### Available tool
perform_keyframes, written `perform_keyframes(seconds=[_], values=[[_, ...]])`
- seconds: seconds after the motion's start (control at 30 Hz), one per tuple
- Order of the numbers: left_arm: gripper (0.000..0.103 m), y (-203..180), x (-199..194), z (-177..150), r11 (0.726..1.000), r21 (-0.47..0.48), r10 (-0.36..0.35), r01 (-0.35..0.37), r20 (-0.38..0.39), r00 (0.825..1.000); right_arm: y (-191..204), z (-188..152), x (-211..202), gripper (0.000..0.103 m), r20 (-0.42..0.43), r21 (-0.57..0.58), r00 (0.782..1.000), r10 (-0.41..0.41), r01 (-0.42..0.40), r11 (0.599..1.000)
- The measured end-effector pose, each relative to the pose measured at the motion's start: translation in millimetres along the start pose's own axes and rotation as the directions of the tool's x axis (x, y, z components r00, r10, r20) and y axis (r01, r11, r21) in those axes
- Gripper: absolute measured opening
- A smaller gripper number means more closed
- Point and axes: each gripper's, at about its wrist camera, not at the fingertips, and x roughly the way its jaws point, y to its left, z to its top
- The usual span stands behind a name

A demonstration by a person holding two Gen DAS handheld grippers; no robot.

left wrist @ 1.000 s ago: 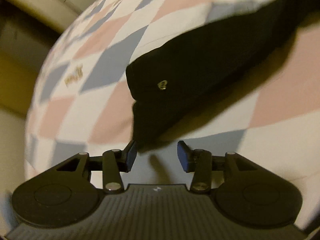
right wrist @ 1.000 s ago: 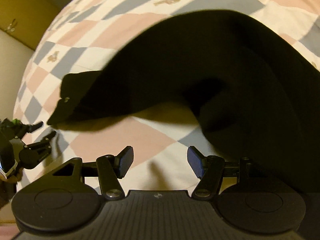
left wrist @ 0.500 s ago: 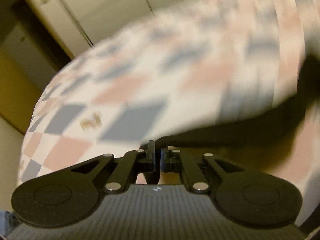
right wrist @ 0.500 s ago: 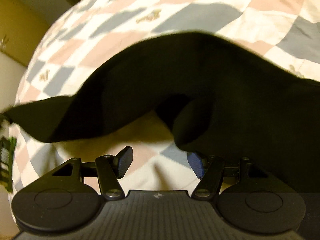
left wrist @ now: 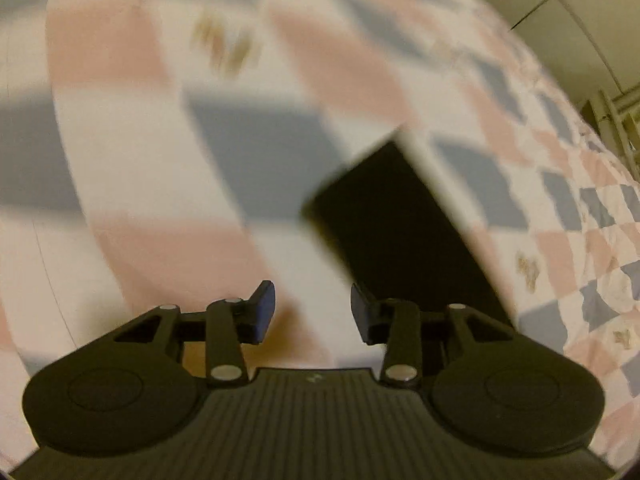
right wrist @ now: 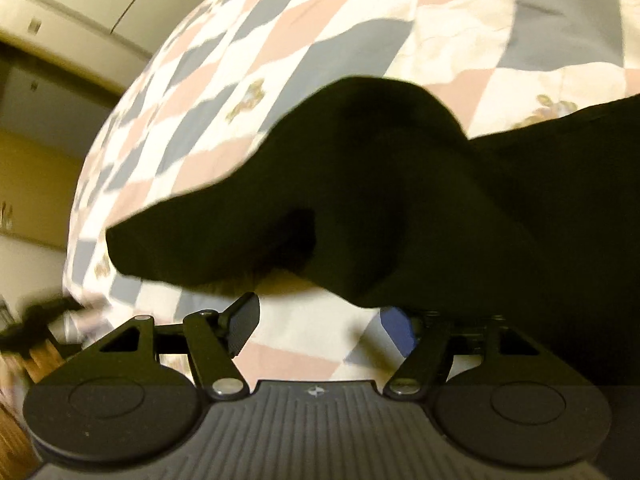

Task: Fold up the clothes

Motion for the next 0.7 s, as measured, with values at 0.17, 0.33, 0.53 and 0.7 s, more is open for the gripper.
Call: perform_keyframes(seconds=[0.17,0.33,0.53,0.7], values=[[0.036,12.5,34.1,-23.6,0.990,-0.093,-0.107,0.104,-0.027,0.994,-1.5,13.5,11.2,0.069,0.018,0.016,0.999,-0.037,0.037,0.999],[0.050,-4.9,56.7,-10.9,0.975,-0.127,-0.182,0.181,0.008,0.983,-29.1,30.5,22.0,0.066,0.067,0.174,0.994,-0.085,0.072,0.982],[0.040,-24.9,90.7,4.1,0.951,-0.224,-0.208,0.212,0.041,0.977,-34.5,39.4,42.8,0.068,0.015,0.183,0.993,-0.114,0.109,0.977],[0.004,-61.2,37.8,10.4,0.981,-0.026,-0.189,0.192,0.095,0.977,-20.5,36.5,24.6,0.069,0.041,0.127,0.999,-0.014,0.009,0.992]])
